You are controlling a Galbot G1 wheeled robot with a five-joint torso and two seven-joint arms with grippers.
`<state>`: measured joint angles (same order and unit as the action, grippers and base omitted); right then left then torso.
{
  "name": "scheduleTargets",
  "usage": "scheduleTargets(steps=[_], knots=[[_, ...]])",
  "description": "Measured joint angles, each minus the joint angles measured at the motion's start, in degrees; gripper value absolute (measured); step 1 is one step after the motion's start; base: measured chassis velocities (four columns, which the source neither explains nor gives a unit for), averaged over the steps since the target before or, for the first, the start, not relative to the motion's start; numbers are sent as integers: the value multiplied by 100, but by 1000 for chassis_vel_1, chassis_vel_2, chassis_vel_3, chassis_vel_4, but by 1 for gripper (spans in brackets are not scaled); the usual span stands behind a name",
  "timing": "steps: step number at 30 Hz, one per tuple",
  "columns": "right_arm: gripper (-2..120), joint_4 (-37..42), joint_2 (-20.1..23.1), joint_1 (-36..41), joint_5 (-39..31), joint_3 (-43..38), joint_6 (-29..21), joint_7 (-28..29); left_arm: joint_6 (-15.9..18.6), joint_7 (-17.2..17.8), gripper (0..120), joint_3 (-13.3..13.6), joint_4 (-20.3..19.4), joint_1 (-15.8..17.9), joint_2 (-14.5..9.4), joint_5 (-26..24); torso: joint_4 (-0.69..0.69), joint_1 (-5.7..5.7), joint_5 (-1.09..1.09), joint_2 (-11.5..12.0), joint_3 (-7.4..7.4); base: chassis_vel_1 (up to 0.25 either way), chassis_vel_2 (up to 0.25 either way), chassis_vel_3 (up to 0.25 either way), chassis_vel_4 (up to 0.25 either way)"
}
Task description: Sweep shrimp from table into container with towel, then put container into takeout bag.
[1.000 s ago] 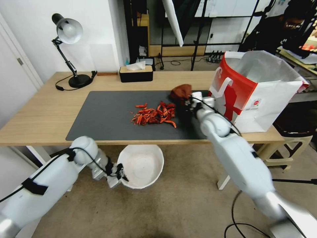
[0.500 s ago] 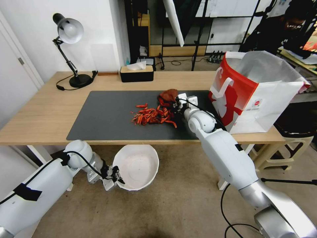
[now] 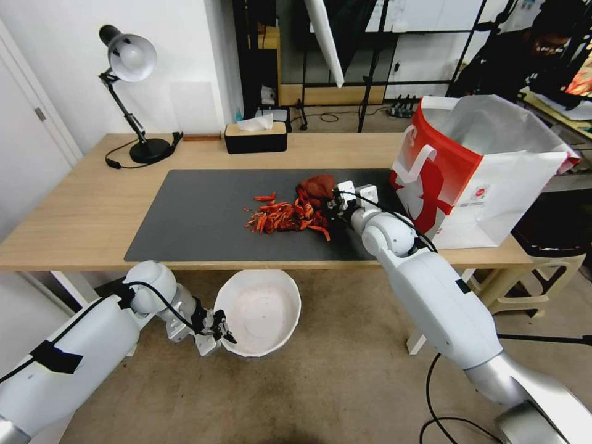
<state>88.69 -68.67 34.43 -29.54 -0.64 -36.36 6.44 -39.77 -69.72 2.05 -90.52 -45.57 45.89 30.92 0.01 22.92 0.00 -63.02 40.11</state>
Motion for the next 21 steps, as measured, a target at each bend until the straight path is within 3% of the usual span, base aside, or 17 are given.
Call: scheduleTargets(steps=[21], knots=[[6, 1070, 80, 679, -84, 72, -436, 542, 45, -2, 0, 165, 81, 204, 127, 11, 0, 0, 0, 0, 0, 0, 0, 0, 0]])
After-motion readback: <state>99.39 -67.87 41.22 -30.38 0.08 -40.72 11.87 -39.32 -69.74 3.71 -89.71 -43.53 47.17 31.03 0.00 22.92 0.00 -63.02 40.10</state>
